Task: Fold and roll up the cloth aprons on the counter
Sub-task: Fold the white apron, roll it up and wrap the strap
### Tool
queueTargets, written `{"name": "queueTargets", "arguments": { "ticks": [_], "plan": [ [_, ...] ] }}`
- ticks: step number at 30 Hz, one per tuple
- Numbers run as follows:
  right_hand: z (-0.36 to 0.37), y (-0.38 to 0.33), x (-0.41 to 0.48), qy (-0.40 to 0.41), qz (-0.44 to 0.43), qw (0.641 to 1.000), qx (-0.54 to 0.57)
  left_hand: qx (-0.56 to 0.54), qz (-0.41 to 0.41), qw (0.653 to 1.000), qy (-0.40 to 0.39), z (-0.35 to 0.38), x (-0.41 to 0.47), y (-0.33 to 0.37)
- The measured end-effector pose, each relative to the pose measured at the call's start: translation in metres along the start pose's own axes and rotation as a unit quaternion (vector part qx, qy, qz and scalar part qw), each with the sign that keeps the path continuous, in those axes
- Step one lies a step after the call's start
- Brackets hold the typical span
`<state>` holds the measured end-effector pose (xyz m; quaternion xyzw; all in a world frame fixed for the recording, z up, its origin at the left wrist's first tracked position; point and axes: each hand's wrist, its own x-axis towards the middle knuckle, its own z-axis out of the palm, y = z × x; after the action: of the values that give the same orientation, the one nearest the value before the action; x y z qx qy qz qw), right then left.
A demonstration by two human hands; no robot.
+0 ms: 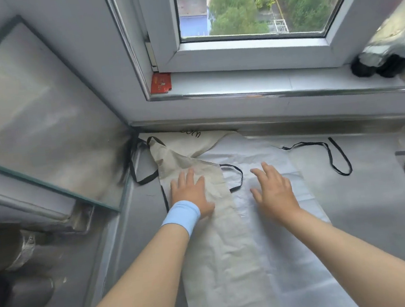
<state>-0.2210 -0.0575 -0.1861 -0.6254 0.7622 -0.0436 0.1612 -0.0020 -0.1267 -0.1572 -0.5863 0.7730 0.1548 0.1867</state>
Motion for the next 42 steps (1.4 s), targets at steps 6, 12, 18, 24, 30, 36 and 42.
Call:
{"name": "queueTargets", "arguments": {
  "ticks": [6, 12, 18, 24, 30, 36, 42],
  "plan": [
    [-0.018, 0.053, -0.04, -0.059, 0.146, 0.988, 0.007, -0.05, 0.065, 0.995, 0.051, 0.019, -0.04, 0.088],
    [-0.028, 0.093, -0.062, -0.065, 0.106, 0.992, -0.02, 0.002, -0.01, 1.0, -0.018, 0.033, -0.051, 0.133],
    [-0.07, 0.132, -0.018, 0.055, 0.132, 0.989, 0.023, -0.058, 0.025, 0.997, 0.042, -0.006, -0.022, 0.161],
    [-0.074, 0.192, 0.009, 0.002, 0.18, 0.981, -0.066, -0.124, 0.102, 0.987, 0.007, -0.028, 0.003, 0.22],
    [-0.063, 0.198, 0.002, 0.027, 0.148, 0.989, 0.004, -0.165, 0.152, 0.974, -0.012, -0.022, 0.009, 0.259],
    [-0.095, 0.15, -0.015, -0.042, 0.088, 0.902, 0.42, -0.218, 0.138, 0.966, -0.004, -0.029, 0.002, 0.268],
    [-0.102, 0.142, -0.019, -0.073, 0.1, 0.89, 0.438, -0.178, 0.026, 0.984, 0.014, -0.039, -0.007, 0.218]
  ]
}}
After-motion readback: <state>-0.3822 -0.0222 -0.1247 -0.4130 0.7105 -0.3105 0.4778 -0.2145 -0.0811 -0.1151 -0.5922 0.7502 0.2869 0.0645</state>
